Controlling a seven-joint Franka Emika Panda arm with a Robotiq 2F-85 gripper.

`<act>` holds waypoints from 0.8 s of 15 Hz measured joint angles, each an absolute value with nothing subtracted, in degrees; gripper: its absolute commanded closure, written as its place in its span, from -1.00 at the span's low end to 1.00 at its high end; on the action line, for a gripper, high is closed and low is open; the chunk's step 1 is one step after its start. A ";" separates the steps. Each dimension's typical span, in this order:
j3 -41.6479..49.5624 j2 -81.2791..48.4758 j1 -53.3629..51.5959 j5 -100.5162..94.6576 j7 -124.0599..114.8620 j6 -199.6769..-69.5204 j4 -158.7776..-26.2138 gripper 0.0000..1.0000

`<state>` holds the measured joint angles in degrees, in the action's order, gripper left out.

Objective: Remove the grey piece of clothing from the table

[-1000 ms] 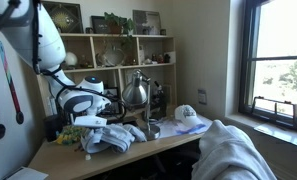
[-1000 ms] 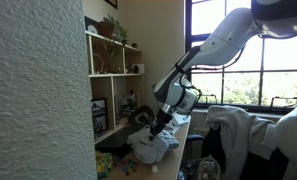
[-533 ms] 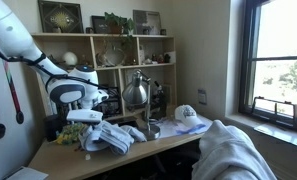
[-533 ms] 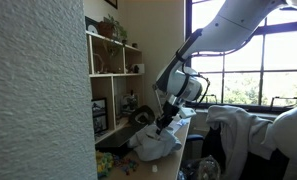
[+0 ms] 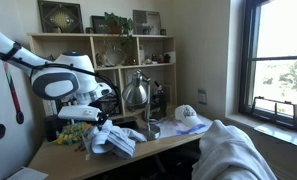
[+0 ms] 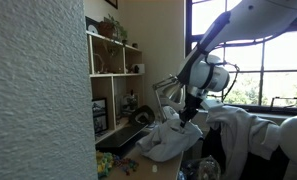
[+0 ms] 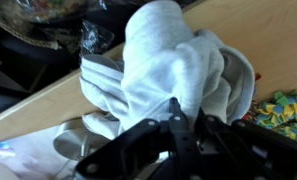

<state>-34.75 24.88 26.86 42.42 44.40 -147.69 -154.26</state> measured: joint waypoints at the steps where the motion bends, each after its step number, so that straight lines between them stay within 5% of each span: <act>1: -29.74 26.99 23.83 39.15 40.87 -147.69 -156.40 0.86; 4: -17.54 32.05 19.22 29.49 31.43 -147.67 -160.80 0.86; 12: -12.60 29.99 28.38 19.71 21.97 -156.37 -160.05 0.87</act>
<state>-12.60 29.99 28.38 19.71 21.97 -156.37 -160.05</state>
